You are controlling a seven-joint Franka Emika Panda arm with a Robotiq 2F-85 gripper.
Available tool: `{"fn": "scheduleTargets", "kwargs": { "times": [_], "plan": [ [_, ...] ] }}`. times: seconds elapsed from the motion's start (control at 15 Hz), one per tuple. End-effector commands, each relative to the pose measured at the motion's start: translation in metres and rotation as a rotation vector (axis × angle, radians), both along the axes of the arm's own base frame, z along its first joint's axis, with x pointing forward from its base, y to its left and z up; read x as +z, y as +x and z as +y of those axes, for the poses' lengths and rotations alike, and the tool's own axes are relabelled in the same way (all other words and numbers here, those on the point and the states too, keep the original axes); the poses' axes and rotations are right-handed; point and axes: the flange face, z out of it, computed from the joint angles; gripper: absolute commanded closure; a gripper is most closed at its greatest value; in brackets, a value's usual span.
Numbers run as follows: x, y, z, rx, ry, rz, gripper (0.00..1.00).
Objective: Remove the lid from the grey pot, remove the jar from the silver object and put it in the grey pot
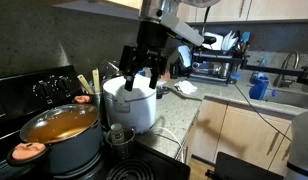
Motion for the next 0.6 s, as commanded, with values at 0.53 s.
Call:
{"fn": "scheduleTargets", "kwargs": {
  "times": [0.53],
  "plan": [
    [-0.0004,0.0097,-0.0009,0.047,-0.018,0.016,0.0]
  ]
}}
